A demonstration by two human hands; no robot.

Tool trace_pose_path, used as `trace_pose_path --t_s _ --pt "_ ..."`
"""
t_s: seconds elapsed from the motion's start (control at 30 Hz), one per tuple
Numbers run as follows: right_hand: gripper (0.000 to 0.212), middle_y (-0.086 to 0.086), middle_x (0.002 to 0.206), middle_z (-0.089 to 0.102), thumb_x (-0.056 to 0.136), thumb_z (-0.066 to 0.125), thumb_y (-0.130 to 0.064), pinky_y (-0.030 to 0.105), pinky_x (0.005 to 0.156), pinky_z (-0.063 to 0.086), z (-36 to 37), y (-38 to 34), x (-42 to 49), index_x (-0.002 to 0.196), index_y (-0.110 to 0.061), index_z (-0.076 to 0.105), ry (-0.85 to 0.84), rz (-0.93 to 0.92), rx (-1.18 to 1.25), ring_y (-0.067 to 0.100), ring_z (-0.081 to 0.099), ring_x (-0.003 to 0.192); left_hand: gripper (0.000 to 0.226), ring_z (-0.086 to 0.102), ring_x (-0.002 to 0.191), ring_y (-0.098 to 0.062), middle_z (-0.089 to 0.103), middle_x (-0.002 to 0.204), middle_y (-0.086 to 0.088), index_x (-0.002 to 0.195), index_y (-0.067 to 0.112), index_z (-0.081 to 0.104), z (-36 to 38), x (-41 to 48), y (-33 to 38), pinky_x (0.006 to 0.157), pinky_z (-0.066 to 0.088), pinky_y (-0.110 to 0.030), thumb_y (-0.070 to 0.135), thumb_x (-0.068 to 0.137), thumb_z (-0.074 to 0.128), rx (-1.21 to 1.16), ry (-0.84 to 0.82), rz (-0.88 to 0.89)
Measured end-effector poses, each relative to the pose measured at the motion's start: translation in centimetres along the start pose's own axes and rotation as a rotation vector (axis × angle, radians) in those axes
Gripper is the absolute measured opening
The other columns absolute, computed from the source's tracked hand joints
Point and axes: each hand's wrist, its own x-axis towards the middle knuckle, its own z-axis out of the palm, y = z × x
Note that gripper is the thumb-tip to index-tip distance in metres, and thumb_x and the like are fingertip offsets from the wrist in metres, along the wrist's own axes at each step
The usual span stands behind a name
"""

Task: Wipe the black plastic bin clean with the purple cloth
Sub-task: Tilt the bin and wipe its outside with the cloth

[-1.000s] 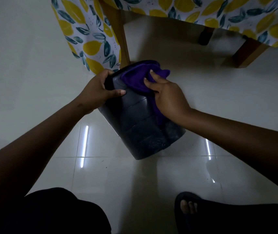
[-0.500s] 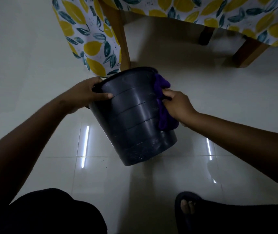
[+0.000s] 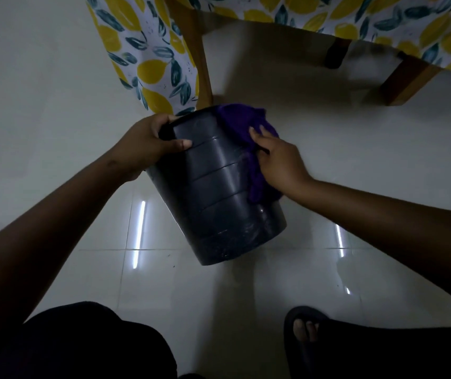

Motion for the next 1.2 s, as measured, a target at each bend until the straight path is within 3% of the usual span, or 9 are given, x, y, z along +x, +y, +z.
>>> trace_pose_path --t_s 0.07,0.13,0.27,0.4,0.53,0.67,0.77,1.0,1.2 --pt "0.04 0.004 0.141 0.048 0.092 0.045 -0.008 0.012 0.101 0.027 -0.2 1.4 -0.7 0.129 -0.022 0.054 -0.012 0.122 0.015 0.02 0.045 0.13 0.025 0.061 0.062 0.012 0.065 0.087 0.012 0.1 0.025 0.061 0.0 -0.3 -0.1 0.046 0.04 -0.004 0.011 0.084 0.073 -0.038 0.013 -0.007" --pt "0.036 0.003 0.132 0.058 0.089 0.047 -0.005 0.014 0.091 0.033 0.3 1.6 -2.8 0.119 -0.02 0.061 0.008 0.116 -0.03 0.022 0.053 0.119 0.026 0.063 0.066 0.011 0.067 0.086 0.013 0.104 0.021 0.062 -0.2 -0.4 -0.2 0.048 0.042 -0.004 0.007 0.084 0.072 -0.063 0.023 -0.006" --pt "0.046 0.007 0.149 0.036 0.092 0.046 -0.003 0.023 0.11 0.025 1.5 -0.1 -5.5 0.135 -0.017 0.046 0.009 -0.084 -0.041 0.016 0.034 0.135 0.024 0.064 0.071 0.01 0.068 0.091 0.012 0.097 0.028 0.062 -0.2 -0.1 0.0 0.053 0.044 -0.005 0.012 0.083 0.074 -0.054 0.017 0.008" --pt "0.05 0.01 0.148 0.037 0.09 0.045 0.001 0.043 0.112 0.032 2.0 -1.4 -3.8 0.138 -0.017 0.043 0.04 -0.247 -0.205 0.034 0.034 0.136 0.024 0.063 0.068 0.012 0.067 0.091 0.012 0.1 0.027 0.06 0.4 0.5 0.5 0.051 0.043 -0.004 0.015 0.084 0.074 -0.019 0.013 0.016" --pt "0.05 0.006 0.15 0.033 0.092 0.043 0.0 0.025 0.113 0.021 0.8 -1.1 -0.3 0.138 -0.02 0.042 0.038 -0.207 -0.115 0.023 0.034 0.137 0.03 0.064 0.076 0.006 0.067 0.096 0.01 0.112 0.02 0.06 0.5 0.4 0.4 0.047 0.042 -0.005 0.016 0.085 0.072 -0.036 0.026 0.011" --pt "0.044 0.003 0.15 0.035 0.094 0.043 -0.006 0.014 0.107 0.018 0.0 0.9 0.2 0.135 -0.021 0.047 -0.008 0.032 0.003 0.017 0.035 0.136 0.03 0.066 0.078 0.003 0.07 0.096 0.011 0.113 0.019 0.062 0.1 -0.1 -0.2 0.051 0.044 -0.006 0.017 0.085 0.073 -0.058 0.054 0.001" --pt "0.042 0.005 0.148 0.038 0.093 0.043 -0.005 0.018 0.108 0.021 0.6 0.7 -2.7 0.131 -0.019 0.052 -0.003 0.054 0.009 0.018 0.036 0.136 0.023 0.066 0.072 0.007 0.072 0.081 0.019 0.102 0.023 0.064 -0.3 -0.5 -0.8 0.051 0.045 -0.006 0.012 0.084 0.073 -0.094 0.065 -0.011" --pt "0.048 0.004 0.148 0.037 0.09 0.041 -0.003 0.045 0.112 0.033 2.7 -1.6 -4.4 0.136 -0.019 0.045 0.013 -0.293 -0.172 0.036 0.032 0.137 0.024 0.065 0.071 0.007 0.072 0.078 0.018 0.097 0.023 0.061 -0.5 -1.0 -0.9 0.054 0.046 -0.007 0.004 0.085 0.069 -0.142 0.028 0.009" --pt "0.048 0.001 0.149 0.036 0.091 0.044 -0.001 0.013 0.109 0.016 0.0 -1.4 1.1 0.135 -0.022 0.047 0.085 -0.146 0.003 0.015 0.035 0.136 0.025 0.066 0.074 0.006 0.073 0.08 0.019 0.097 0.02 0.06 -0.7 -1.2 -0.8 0.057 0.048 -0.008 -0.002 0.086 0.065 -0.186 0.001 0.039"
